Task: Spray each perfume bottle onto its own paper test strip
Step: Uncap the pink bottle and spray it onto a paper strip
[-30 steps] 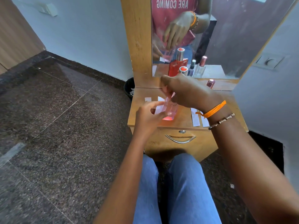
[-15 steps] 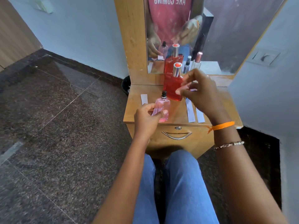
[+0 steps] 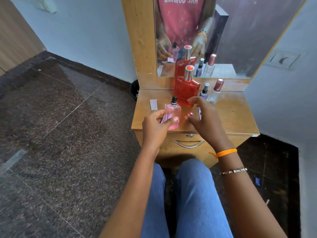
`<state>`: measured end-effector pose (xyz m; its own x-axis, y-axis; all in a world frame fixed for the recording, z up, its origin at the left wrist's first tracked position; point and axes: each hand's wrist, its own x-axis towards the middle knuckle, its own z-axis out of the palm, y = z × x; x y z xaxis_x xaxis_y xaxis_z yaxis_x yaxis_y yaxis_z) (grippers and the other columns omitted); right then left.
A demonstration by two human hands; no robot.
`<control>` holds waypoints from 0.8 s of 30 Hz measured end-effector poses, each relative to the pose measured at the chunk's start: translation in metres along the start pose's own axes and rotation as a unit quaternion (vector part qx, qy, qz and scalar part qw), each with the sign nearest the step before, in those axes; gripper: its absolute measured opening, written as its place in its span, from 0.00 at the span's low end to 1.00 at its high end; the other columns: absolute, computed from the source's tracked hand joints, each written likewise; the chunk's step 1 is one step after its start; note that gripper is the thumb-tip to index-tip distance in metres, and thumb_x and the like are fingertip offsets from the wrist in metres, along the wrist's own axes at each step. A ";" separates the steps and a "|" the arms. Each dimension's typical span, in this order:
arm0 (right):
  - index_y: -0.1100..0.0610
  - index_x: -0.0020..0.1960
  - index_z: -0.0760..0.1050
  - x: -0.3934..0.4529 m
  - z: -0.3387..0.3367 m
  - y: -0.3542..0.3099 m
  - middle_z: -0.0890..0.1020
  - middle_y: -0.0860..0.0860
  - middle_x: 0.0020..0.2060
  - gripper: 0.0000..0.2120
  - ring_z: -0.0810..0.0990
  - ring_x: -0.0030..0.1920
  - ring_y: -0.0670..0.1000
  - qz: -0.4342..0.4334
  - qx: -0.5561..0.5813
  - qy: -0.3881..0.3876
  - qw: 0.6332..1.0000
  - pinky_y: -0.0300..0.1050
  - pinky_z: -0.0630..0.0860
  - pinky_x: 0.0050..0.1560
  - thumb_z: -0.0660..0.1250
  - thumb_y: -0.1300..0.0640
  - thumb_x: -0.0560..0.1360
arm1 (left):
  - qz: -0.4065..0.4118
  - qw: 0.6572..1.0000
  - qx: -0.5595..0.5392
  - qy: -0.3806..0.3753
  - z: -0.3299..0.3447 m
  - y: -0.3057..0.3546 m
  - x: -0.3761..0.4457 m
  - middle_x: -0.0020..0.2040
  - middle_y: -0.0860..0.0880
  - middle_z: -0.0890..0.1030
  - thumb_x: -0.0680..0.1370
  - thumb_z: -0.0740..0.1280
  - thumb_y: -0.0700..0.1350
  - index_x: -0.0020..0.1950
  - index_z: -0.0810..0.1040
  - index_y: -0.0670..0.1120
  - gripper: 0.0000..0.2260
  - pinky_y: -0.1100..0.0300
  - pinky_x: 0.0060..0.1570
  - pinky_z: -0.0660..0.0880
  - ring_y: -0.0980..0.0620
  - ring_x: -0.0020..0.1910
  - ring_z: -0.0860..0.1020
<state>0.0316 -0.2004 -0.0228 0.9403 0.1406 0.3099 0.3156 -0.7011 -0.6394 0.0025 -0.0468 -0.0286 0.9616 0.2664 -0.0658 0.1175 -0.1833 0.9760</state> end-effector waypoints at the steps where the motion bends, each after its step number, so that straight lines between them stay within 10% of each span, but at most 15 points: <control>1: 0.59 0.60 0.73 -0.002 -0.004 -0.005 0.80 0.52 0.54 0.19 0.76 0.55 0.53 -0.012 0.027 0.031 0.999 0.40 0.69 0.54 0.72 0.64 0.70 | 0.001 1.000 -0.002 0.001 0.000 0.000 0.000 0.50 0.55 0.82 0.69 0.75 0.43 0.55 0.81 0.51 0.15 0.53 0.54 0.78 0.55 0.50 0.80; 15: 0.57 0.59 0.69 -0.013 0.017 -0.042 0.76 0.38 0.41 0.21 0.77 0.40 0.31 0.029 0.191 0.069 0.979 0.25 0.72 0.39 0.74 0.58 0.71 | 0.131 0.990 0.024 0.048 0.008 0.010 -0.011 0.47 0.50 0.79 0.75 0.68 0.41 0.54 0.82 0.46 0.09 0.63 0.40 0.79 0.52 0.46 0.81; 24: 0.55 0.61 0.64 -0.023 -0.003 -0.034 0.79 0.55 0.50 0.18 0.79 0.48 0.49 0.023 0.231 0.087 0.969 0.34 0.73 0.48 0.67 0.61 0.76 | 0.072 0.995 -0.054 -0.035 -0.006 0.017 -0.008 0.48 0.59 0.82 0.77 0.65 0.40 0.47 0.82 0.56 0.12 0.75 0.47 0.72 0.66 0.49 0.79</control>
<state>-0.0008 -0.1817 -0.0057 0.9317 -0.0324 0.3617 0.3345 -0.3112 -0.8895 -0.0049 -0.0463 -0.0100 0.9819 0.1780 0.0654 -0.0461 -0.1106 0.9928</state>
